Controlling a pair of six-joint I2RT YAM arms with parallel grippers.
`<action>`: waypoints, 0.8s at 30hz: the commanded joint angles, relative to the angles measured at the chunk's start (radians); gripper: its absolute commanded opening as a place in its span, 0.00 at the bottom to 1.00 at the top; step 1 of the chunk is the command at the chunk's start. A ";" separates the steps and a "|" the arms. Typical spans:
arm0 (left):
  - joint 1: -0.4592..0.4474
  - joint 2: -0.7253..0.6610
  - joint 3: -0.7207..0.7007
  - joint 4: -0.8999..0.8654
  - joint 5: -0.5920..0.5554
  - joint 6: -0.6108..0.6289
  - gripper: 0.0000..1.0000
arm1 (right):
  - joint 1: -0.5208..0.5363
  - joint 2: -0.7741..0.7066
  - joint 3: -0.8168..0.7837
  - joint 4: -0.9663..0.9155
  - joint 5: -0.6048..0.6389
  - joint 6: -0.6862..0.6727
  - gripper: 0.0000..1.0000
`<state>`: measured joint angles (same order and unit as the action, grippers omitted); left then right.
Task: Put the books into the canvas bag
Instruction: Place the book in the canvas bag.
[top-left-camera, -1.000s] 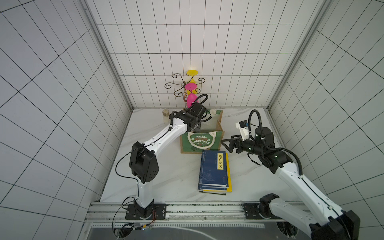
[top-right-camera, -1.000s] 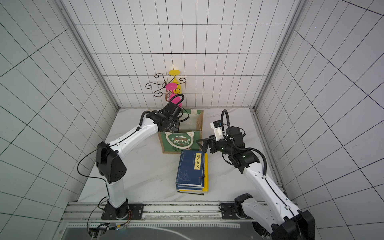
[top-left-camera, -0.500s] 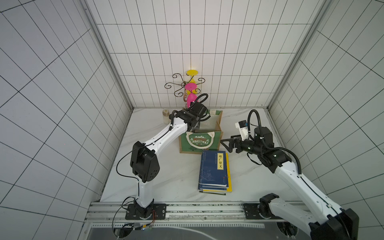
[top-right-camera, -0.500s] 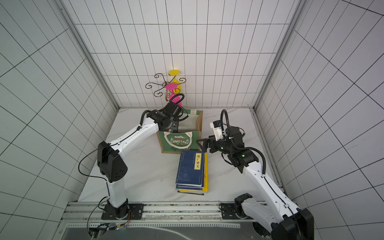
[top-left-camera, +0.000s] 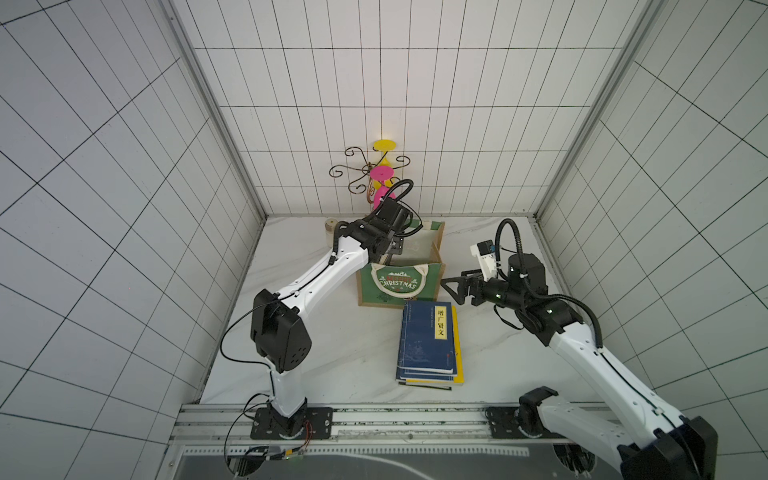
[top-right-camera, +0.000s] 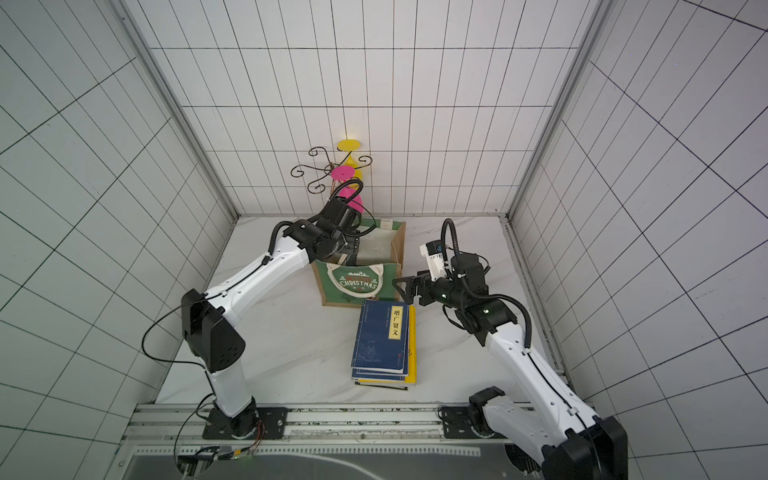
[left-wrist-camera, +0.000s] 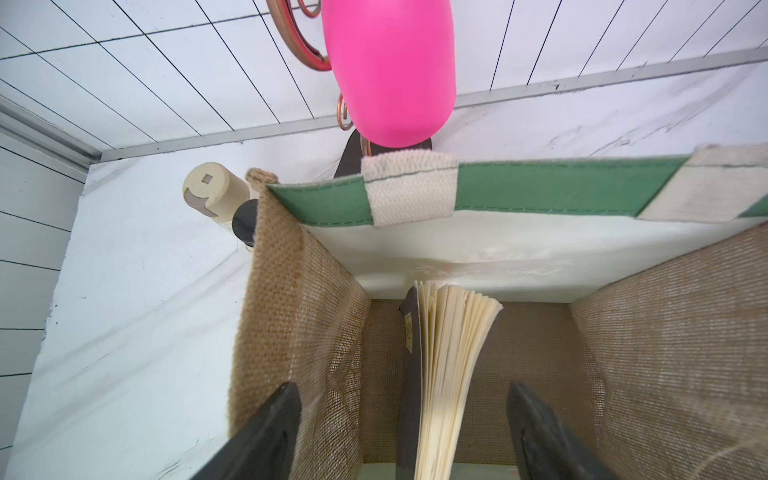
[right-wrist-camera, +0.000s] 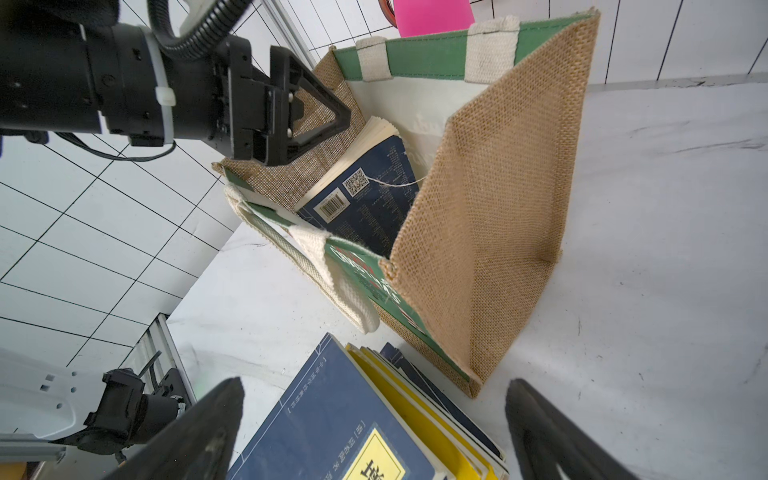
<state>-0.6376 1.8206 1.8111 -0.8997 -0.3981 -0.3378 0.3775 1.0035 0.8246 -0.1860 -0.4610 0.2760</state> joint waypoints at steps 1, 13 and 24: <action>0.003 -0.056 -0.029 0.084 0.027 0.031 0.81 | -0.008 0.005 -0.039 0.020 -0.007 -0.004 0.99; 0.002 -0.244 -0.082 0.077 0.325 0.191 0.96 | -0.008 0.009 -0.041 0.003 0.003 -0.012 0.99; -0.116 -0.531 -0.449 0.071 0.567 0.203 0.97 | -0.006 -0.033 -0.102 -0.042 0.022 -0.011 0.99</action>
<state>-0.6914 1.3319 1.4395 -0.8268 0.0963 -0.1493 0.3775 1.0031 0.7761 -0.1944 -0.4538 0.2756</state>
